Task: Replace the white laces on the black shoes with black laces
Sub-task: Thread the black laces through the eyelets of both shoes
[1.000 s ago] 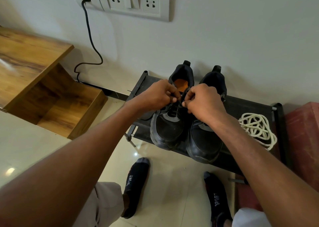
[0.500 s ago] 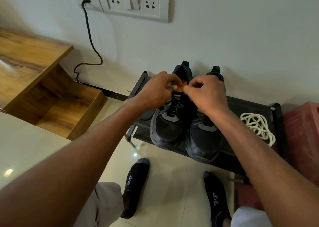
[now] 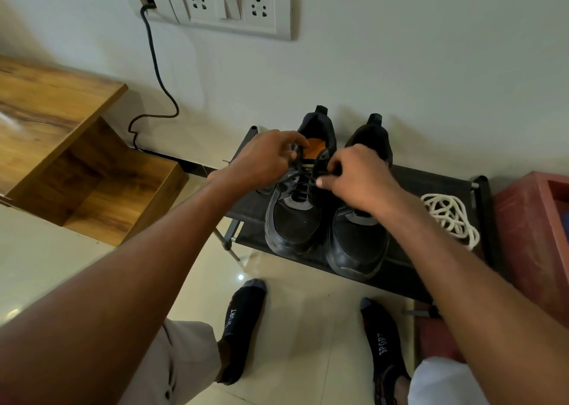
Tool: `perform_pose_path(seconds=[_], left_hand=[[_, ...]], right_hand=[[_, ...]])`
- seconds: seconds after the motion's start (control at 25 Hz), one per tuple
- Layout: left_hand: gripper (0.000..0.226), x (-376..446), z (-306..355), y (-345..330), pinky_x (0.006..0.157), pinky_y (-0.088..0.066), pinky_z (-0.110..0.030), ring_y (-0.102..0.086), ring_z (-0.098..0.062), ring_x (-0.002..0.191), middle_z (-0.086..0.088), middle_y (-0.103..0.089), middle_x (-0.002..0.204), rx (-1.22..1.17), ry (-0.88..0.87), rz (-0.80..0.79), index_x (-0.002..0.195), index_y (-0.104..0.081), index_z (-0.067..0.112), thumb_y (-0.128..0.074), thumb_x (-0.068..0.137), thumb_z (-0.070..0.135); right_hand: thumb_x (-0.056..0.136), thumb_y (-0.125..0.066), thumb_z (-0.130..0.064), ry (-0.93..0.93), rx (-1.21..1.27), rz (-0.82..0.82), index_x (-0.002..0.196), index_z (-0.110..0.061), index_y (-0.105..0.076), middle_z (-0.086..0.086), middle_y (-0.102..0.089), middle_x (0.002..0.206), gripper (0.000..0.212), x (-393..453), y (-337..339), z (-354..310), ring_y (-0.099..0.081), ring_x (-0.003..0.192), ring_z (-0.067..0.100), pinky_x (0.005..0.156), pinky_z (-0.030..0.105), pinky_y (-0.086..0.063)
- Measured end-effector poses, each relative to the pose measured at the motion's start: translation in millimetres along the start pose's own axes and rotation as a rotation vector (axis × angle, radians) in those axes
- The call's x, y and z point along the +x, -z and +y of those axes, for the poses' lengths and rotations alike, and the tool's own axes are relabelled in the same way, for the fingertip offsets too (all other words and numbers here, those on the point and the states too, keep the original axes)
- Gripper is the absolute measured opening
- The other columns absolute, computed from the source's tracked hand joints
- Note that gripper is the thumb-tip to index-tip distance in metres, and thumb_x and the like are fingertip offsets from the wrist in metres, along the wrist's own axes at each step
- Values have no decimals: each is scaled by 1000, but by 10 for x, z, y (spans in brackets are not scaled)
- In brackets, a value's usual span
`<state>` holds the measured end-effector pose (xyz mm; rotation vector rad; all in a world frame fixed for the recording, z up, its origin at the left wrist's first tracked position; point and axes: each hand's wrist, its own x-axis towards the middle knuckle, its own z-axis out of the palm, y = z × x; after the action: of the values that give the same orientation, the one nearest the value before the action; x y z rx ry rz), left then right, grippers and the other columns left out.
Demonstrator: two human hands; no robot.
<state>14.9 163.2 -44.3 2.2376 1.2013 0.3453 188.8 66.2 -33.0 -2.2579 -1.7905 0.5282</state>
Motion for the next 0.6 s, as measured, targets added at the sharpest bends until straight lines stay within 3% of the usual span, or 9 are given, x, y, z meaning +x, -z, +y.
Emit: perform_pose_path(seconds=[0.08,0.16,0.28,0.4,0.48,0.52,0.6], left_hand=[[35,3,-2,-4,64,-49,-28,-63,-14,78,3,-67,102,25,6,-39,130,-67,36,-56,104,15],[39,14,3,-3,57,-43,-20,-60,-10,70,6,-67,105,34,38,-63,132,-66,41,-55,105,16],[41,-6,-7,12,56,-45,-19,-62,-13,68,6,-68,110,22,62,-83,133,-65,45,-53,106,17],[42,-30,-26,28,61,-52,-29,-67,-23,75,3,-70,109,6,60,-113,134,-62,48,-51,107,18],[45,-27,-28,40,62,-51,-29,-65,-23,76,2,-69,108,7,61,-124,135,-61,48,-48,107,15],[47,-29,-20,43,61,-50,-28,-63,-21,74,2,-69,109,7,60,-129,136,-61,47,-46,107,13],[52,-39,-3,40,63,-51,-33,-64,-25,76,0,-68,109,15,52,-144,137,-60,46,-44,105,9]], right_hand=[[96,-75,-33,11,-16,14,104,-17,-79,1,-69,95,18,-13,-80,-20,-65,84,19,75,32,-53],[97,-72,-28,-21,225,78,98,-23,-81,-7,-73,89,10,0,14,-66,-66,79,7,73,24,-53],[97,-68,-16,-48,976,238,89,-25,-79,-9,-77,96,16,25,336,-155,-63,73,-2,64,14,-43],[101,-64,-28,123,1648,399,96,-25,-71,-1,-77,105,9,-15,818,-151,-66,93,14,72,30,-42],[102,-64,-28,143,1656,415,100,-20,-70,1,-75,93,10,-27,886,-91,-69,89,19,74,31,-45],[100,-67,-24,82,1505,418,100,-17,-73,1,-72,84,9,-32,820,-84,-67,77,16,68,28,-45],[97,-73,-23,6,884,324,99,-18,-79,-3,-70,80,8,-22,544,-94,-61,63,8,61,21,-44]])
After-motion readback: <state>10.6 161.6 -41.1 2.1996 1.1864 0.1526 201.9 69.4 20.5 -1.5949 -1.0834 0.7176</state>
